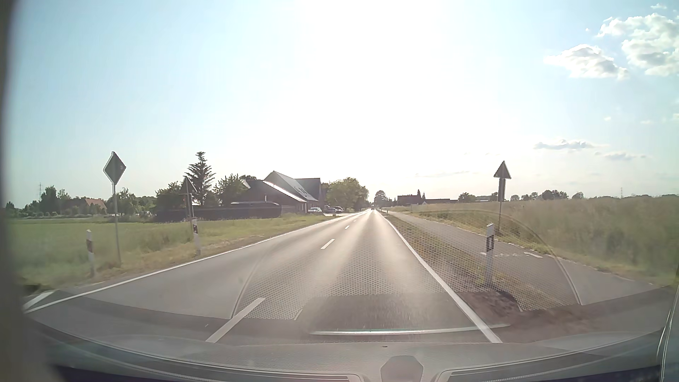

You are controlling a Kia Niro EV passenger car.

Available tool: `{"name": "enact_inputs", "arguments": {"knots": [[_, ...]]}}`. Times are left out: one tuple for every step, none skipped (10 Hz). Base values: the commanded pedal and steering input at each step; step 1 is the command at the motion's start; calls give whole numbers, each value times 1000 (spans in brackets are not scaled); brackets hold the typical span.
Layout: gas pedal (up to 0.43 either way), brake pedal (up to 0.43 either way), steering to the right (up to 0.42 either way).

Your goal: Follow the waypoints while adhering to traffic rules and regulations

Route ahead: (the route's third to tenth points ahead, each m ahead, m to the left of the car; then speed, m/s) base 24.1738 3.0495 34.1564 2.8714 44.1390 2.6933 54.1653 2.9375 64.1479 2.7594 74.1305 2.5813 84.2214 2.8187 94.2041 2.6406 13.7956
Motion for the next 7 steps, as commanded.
{"name": "enact_inputs", "arguments": {"knots": [[220, 6, 6], [228, 6, 6], [228, 6, 5], [228, 6, 5], [228, 6, 5], [228, 6, 4], [228, 6, 4]]}}
